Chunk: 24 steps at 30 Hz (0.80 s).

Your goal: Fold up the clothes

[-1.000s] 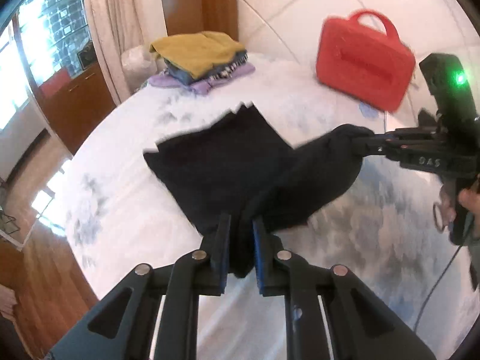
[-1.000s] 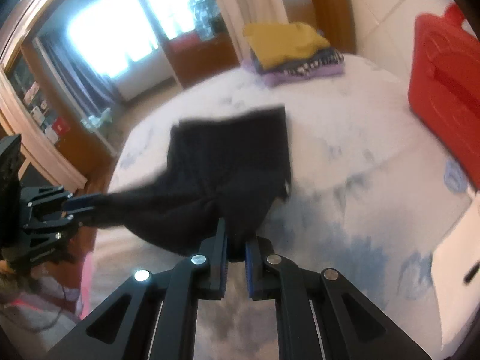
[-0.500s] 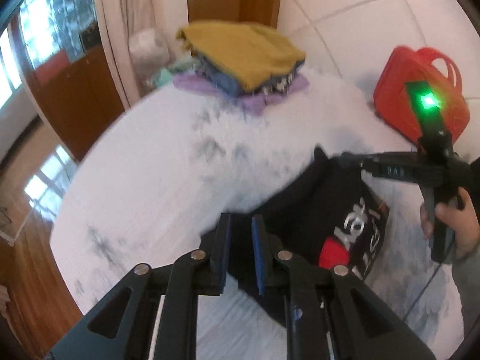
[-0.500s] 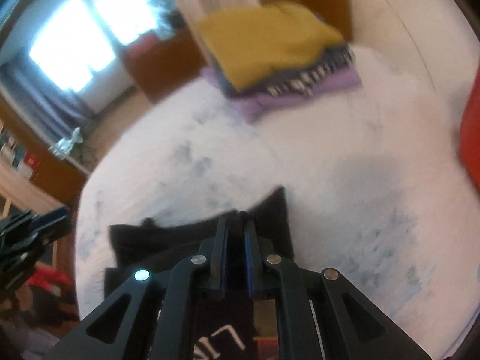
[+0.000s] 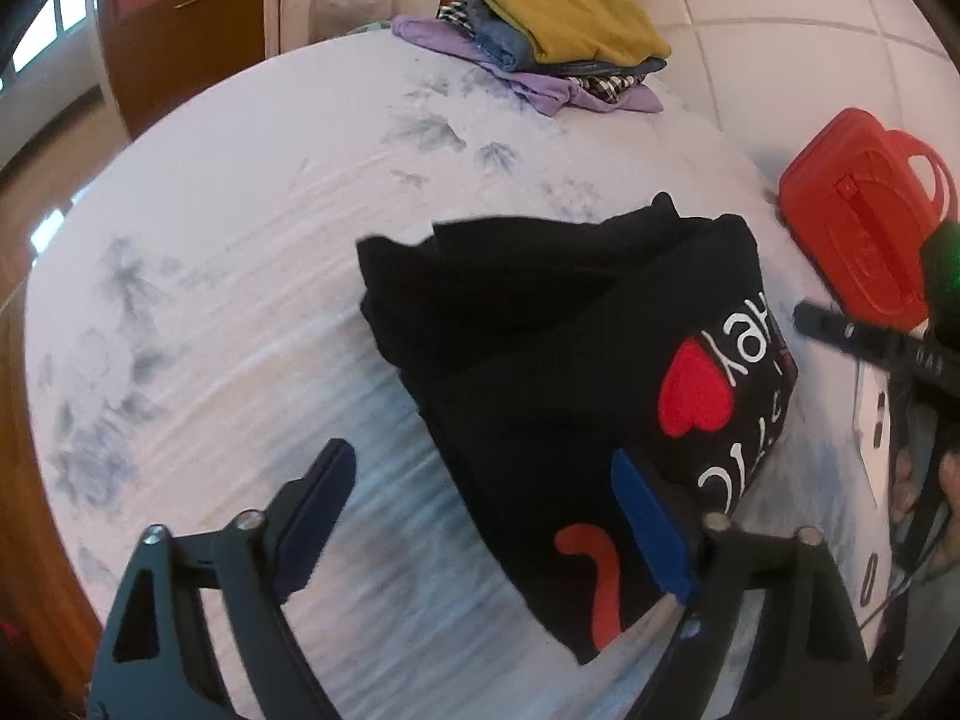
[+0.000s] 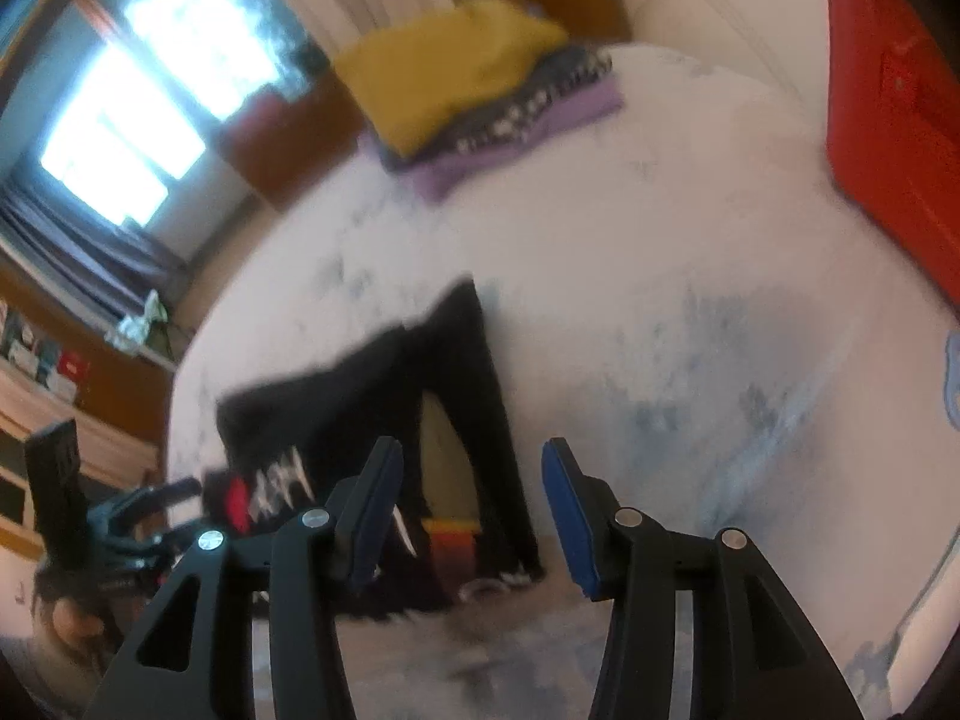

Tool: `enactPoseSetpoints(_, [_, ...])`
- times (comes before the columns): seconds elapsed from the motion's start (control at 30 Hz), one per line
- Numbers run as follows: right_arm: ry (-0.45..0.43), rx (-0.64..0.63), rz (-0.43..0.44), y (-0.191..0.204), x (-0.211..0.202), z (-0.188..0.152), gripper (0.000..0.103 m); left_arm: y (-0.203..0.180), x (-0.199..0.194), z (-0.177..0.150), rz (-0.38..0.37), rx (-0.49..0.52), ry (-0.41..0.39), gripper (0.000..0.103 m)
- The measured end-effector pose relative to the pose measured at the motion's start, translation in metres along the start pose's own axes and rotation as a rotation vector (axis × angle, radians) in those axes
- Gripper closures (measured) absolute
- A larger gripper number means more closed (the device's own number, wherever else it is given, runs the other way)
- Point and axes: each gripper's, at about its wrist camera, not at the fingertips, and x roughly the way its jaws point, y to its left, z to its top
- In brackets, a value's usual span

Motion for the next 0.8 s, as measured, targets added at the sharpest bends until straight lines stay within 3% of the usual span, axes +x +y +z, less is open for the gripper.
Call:
enactPoseSetpoints(0.03, [0.013,-0.005,0.004,0.002,0.005,-0.004,0.055,-0.002,0.002,0.0,-0.043,0.005,-0.012,0.035])
enactPoseSetpoints(0.07, [0.024,-0.011,0.012,0.004,0.01,-0.007,0.055,-0.005,0.004,0.001,-0.075,0.016,-0.03,0.055])
enactPoseSetpoints(0.1, [0.036,-0.021,0.026,0.007,0.017,-0.01,0.055,-0.01,0.005,0.003,-0.049,0.04,-0.044,0.069])
enactPoseSetpoints(0.13, [0.055,-0.032,0.043,0.01,0.023,-0.013,0.055,-0.015,0.004,0.006,-0.028,0.065,-0.056,0.076])
enactPoseSetpoints(0.17, [0.068,-0.046,0.051,0.014,0.028,-0.015,0.066,-0.02,0.003,0.01,-0.007,0.091,-0.068,0.087])
enactPoseSetpoints(0.2, [0.06,-0.069,0.033,0.02,0.028,-0.017,0.077,-0.023,-0.005,0.013,0.005,0.106,-0.092,0.089])
enactPoseSetpoints(0.23, [0.044,-0.092,0.018,0.026,0.026,-0.019,0.094,-0.027,-0.017,0.017,0.022,0.126,-0.135,0.089])
enactPoseSetpoints(0.3, [-0.069,-0.112,0.032,0.034,0.001,-0.02,0.095,-0.035,-0.046,0.026,0.076,0.188,-0.252,0.089])
enactPoseSetpoints(0.37, [-0.177,-0.083,0.05,0.032,-0.022,-0.018,0.095,-0.034,-0.054,0.035,0.102,0.194,-0.282,0.089])
enactPoseSetpoints(0.43, [-0.179,-0.037,0.043,0.022,-0.018,-0.012,0.094,-0.033,-0.036,0.048,0.125,0.224,-0.245,0.089])
enactPoseSetpoints(0.47, [-0.153,-0.016,0.03,0.017,-0.01,-0.01,0.094,-0.032,-0.027,0.055,0.136,0.239,-0.227,0.088])
enactPoseSetpoints(0.5, [-0.09,0.0,0.0,0.012,0.007,-0.008,0.092,-0.03,-0.009,0.058,0.168,0.255,-0.177,0.081])
enactPoseSetpoints(0.57, [0.041,0.027,-0.078,0.005,0.039,-0.011,0.076,-0.024,0.023,0.062,0.214,0.272,-0.079,0.063])
enactPoseSetpoints(0.6, [0.052,0.025,-0.095,0.005,0.043,-0.012,0.071,-0.019,0.026,0.063,0.217,0.265,-0.063,0.055])
enactPoseSetpoints(0.7, [-0.008,0.019,-0.114,0.009,0.029,-0.008,0.067,-0.01,0.0,0.065,0.187,0.225,-0.106,0.035])
enactPoseSetpoints(0.8, [-0.104,-0.005,-0.123,0.02,0.002,0.004,0.053,-0.002,-0.035,0.069,0.159,0.178,-0.128,0.032])
